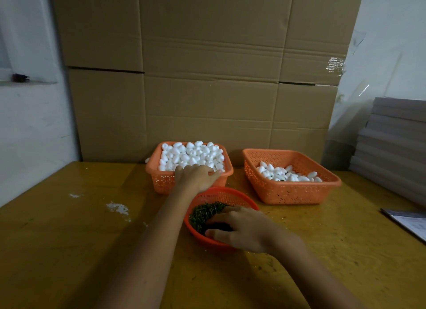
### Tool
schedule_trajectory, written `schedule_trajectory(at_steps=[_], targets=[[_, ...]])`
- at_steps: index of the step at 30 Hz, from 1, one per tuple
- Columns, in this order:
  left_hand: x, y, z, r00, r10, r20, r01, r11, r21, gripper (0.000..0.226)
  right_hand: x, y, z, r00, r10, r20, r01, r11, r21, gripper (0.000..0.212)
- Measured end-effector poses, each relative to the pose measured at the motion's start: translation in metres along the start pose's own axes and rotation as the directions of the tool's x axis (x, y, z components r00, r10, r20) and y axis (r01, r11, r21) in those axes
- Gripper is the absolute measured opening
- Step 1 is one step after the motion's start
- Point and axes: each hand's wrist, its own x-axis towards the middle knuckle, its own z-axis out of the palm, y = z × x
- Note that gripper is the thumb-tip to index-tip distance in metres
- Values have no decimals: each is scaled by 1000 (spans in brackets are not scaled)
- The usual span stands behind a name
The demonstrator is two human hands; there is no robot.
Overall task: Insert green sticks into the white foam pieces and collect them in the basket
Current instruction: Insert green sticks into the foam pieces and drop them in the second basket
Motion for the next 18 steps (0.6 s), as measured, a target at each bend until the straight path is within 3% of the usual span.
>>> schedule_trajectory(at_steps=[8, 18], targets=[[0, 0, -6, 997, 11, 71, -7, 998, -69, 61, -1, -2, -1, 1000, -2, -3, 2, 1000, 14, 57], [0, -2, -8, 1000, 5, 27, 0, 982, -188, 60, -2, -3, -3, 1000, 3, -3, -3, 1000, 1, 58]])
